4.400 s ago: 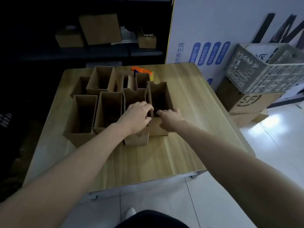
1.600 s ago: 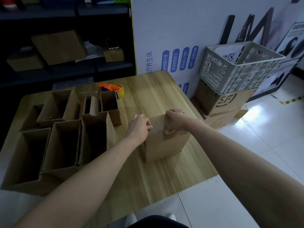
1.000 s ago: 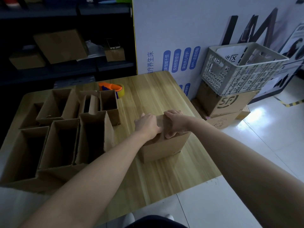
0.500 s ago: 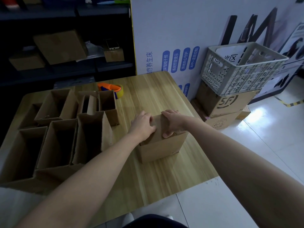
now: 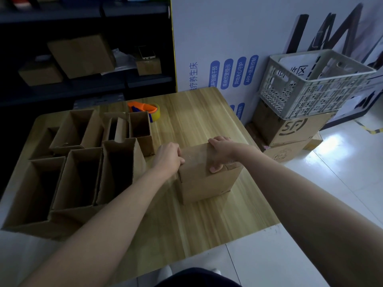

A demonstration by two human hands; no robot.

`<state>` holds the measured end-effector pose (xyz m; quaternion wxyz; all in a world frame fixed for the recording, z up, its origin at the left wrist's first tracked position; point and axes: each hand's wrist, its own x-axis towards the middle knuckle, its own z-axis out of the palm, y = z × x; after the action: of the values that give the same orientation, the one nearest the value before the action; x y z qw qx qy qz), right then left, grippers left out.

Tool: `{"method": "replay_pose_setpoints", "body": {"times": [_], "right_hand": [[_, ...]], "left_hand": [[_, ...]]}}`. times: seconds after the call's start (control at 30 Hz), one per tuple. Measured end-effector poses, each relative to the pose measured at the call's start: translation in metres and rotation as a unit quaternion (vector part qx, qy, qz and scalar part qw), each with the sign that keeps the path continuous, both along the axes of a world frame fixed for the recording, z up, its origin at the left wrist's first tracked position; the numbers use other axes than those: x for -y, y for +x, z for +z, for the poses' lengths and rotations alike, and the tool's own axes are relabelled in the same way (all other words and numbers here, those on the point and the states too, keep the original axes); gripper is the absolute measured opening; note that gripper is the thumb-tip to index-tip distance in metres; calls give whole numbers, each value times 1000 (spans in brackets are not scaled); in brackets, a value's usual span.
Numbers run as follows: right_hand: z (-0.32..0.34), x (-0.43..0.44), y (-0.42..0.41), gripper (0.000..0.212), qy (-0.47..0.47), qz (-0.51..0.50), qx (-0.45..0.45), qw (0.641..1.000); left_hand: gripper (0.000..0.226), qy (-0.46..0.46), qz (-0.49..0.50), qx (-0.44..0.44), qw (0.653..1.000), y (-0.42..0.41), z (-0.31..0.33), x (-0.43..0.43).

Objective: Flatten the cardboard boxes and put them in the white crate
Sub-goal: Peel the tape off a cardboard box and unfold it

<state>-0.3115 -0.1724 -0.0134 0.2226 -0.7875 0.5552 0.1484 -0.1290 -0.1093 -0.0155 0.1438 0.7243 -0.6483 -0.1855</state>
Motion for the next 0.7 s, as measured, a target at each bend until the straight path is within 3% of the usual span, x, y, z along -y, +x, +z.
{"method": "replay_pose_setpoints", "body": {"times": [0.27,0.33,0.43,0.5,0.6,0.7], "right_hand": [[2,-1,3,107,2,-7,-11,1000],[2,-1,3,109,4,-7,-9,1000],[4,0,2,110,9,-6,-7,1000],[4,0,0,110,11,-12,0,1000],[5,0,-2,105,6,-31,31,999],[7,-1,-8,89,-72,-79,121,987]], "left_hand": [[12,-22,2,-26,999,9,-9,-5],[30,-16,-20,-28,999,11,-14,-5],[92,76,-91,-59,991,12,-21,-9],[116,110,-131,-28,985,9,-25,-10],[117,87,-145,33,985,5,-31,-5],[106,69,-87,-31,993,9,-30,4]]}}
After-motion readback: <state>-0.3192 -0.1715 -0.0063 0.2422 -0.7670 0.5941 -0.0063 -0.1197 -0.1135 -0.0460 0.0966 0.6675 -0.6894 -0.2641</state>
